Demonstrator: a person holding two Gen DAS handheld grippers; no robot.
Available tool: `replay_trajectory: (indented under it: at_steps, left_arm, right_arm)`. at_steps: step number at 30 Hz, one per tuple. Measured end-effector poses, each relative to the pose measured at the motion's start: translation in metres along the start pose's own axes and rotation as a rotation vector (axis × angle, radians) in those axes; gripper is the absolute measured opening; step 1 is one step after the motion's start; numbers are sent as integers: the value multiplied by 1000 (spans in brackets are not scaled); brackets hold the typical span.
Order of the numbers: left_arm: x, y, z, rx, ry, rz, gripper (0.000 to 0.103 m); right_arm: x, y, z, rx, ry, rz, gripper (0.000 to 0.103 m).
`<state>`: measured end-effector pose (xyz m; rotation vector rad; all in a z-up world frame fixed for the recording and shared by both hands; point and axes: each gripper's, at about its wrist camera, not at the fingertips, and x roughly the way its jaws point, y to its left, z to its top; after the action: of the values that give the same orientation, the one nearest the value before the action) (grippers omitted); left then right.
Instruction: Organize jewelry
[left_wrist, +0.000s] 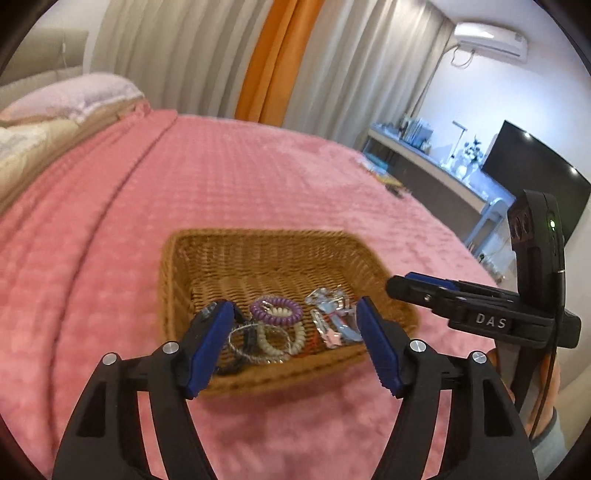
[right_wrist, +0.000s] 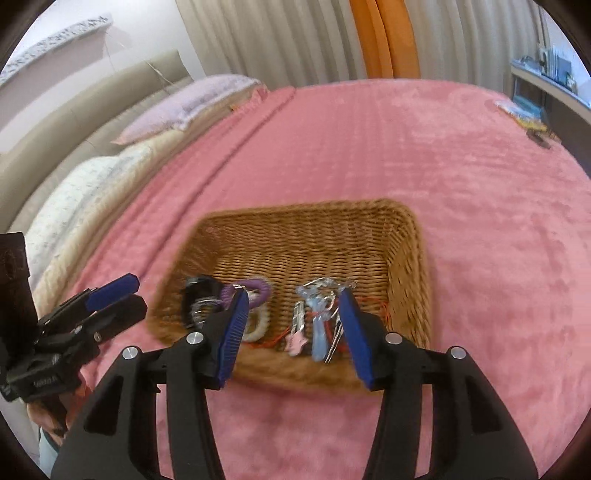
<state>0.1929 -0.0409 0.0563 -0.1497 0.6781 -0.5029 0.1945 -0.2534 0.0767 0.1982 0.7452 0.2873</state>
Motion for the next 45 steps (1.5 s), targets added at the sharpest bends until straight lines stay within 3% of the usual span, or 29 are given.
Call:
replay_trajectory:
  at_steps: [4, 9, 11, 15, 24, 27, 31, 37, 45]
  left_arm:
    - [-57, -19, -7, 38, -118, 41, 82]
    - [-110, -41, -25, 86, -219, 94, 85]
    - [-125, -49, -36, 102, -252, 123, 86]
    - [-142, -59, -63, 141, -297, 198, 88]
    - [-129, -56, -120, 126, -318, 321, 88]
    - [-119, -45, -133, 60, -335, 349, 88]
    - [-105, -44, -143, 75, -339, 415, 88]
    - [-86, -39, -152, 77, -300, 427, 88]
    - [-86, -43, -157, 92, -317, 455, 88]
  right_arm:
    - [-49, 21, -18, -31, -102, -23, 59]
    - [-100, 48, -51, -65, -219, -51, 64]
    - [-115, 56, -67, -71, -268, -57, 71]
    - [-128, 64, -94, -80, -326, -100, 73]
    - [-119, 58, -152, -95, -415, -207, 73]
    - [-109, 52, -163, -94, -429, -223, 73]
    - [-94, 44, -172, -91, -424, -237, 73]
    - [-78, 38, -181, -87, -404, -232, 73]
    - [-75, 44, -185, -104, -409, -247, 73]
